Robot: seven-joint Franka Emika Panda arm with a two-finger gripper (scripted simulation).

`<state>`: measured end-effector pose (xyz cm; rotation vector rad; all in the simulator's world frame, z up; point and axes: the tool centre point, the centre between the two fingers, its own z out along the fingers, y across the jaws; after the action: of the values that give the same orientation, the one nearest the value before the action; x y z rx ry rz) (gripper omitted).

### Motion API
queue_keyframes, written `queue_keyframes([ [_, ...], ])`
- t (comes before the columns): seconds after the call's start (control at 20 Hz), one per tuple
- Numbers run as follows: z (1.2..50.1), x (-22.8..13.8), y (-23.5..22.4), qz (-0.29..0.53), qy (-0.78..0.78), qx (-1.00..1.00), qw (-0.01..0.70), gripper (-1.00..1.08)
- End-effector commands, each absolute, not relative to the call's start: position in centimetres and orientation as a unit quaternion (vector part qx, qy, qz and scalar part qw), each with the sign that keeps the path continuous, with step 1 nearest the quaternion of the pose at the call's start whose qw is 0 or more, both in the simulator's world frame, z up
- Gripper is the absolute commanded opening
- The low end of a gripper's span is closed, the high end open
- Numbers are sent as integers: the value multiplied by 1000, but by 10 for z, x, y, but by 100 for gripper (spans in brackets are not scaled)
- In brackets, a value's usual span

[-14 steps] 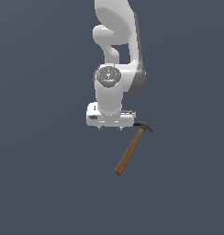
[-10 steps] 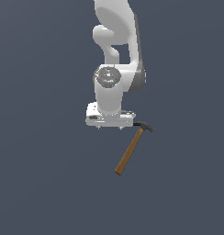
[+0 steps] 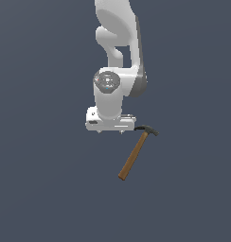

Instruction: Pick up the object and move it to a goal position.

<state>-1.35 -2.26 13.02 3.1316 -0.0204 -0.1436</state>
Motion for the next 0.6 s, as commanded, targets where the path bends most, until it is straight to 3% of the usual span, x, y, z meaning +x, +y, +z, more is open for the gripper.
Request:
queue_keyframes([
  [0.0, 130, -13, -22, -46, -6, 999, 3, 100],
  [0.55, 122, -9, -6, -39, -51, 998, 4, 100],
])
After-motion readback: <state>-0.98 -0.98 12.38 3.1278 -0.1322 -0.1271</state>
